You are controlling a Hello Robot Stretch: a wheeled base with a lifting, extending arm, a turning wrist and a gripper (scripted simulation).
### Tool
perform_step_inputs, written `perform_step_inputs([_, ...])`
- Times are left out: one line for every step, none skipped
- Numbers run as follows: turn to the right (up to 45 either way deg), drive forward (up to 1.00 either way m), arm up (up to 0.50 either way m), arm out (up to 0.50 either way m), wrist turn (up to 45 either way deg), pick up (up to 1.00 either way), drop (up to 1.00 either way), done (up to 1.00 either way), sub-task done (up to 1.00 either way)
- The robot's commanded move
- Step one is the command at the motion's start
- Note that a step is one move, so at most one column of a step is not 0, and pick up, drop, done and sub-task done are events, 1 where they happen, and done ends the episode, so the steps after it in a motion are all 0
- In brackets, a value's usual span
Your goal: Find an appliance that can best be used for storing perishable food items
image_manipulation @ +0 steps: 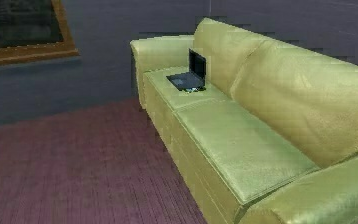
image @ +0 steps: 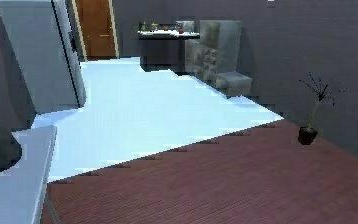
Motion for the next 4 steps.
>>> perform_step_inputs([0.0, 0.05, 0.0, 0.0, 0.0, 0.0, 0.0, 0.0, 0.0])
perform_step_inputs([-21.0, 0.0, 0.0, 0.0, 0.0, 0.0, 0.0, 0.0, 0.0])
perform_step_inputs([0.0, 1.0, 0.0, 0.0, 0.0, 0.0, 0.0, 0.0, 0.0])
perform_step_inputs([0.0, 1.0, 0.0, 0.0, 0.0, 0.0, 0.0, 0.0, 0.0])
